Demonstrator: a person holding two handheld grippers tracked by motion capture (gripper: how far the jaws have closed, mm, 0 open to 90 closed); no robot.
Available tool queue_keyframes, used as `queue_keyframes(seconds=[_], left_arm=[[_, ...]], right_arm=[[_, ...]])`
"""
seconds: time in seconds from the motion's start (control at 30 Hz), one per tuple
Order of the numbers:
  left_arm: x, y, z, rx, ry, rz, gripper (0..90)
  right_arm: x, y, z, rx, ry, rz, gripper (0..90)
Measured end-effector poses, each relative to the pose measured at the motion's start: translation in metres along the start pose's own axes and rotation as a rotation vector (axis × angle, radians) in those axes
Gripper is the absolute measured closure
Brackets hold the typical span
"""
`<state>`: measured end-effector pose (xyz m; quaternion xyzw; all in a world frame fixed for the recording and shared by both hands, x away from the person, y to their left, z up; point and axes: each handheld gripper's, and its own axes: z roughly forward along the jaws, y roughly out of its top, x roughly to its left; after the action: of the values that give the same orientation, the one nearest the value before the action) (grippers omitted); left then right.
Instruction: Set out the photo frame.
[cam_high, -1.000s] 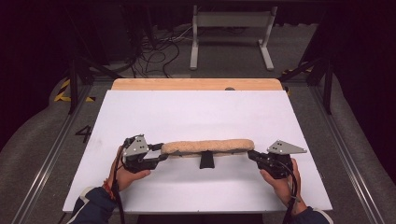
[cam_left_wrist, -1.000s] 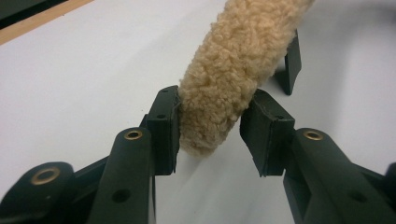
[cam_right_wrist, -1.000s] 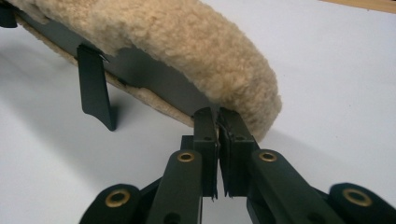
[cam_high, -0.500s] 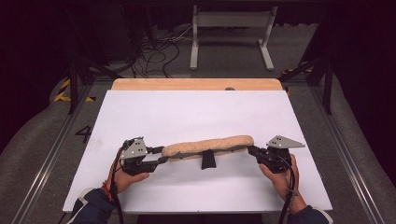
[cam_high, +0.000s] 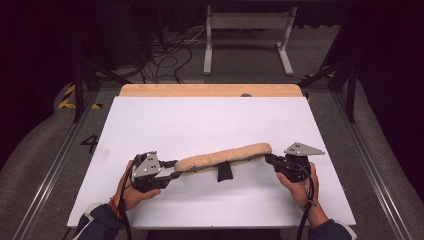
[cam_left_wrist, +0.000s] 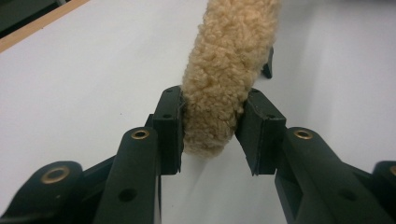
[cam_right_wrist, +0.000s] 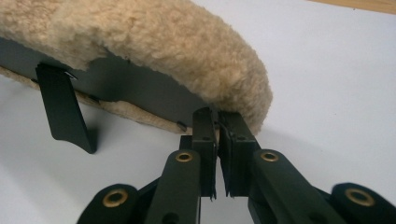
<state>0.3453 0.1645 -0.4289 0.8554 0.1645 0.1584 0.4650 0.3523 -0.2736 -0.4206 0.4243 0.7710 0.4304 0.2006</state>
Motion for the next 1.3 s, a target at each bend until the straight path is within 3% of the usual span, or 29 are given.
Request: queue_keyframes(seconds=[0.4,0.8,1.03,1.3], left_arm=[[-0.01,0.003,0.002,0.004,-0.012,0.042,64.5],[-0.03,0.01,0.005,0.029,-0.005,0.138,65.4],[-0.037,0.012,0.007,0.027,-0.026,0.148,65.3],[-0.037,0.013,0.007,0.027,-0.035,0.141,65.2]], right_arm=[[-0.009,0.005,0.01,-0.004,-0.009,0.025,84.7],[-0.016,0.013,0.022,-0.007,-0.018,0.059,82.2],[-0.02,0.017,0.03,-0.008,-0.024,0.09,80.1],[-0.014,0.02,0.023,-0.029,-0.023,0.073,79.1]])
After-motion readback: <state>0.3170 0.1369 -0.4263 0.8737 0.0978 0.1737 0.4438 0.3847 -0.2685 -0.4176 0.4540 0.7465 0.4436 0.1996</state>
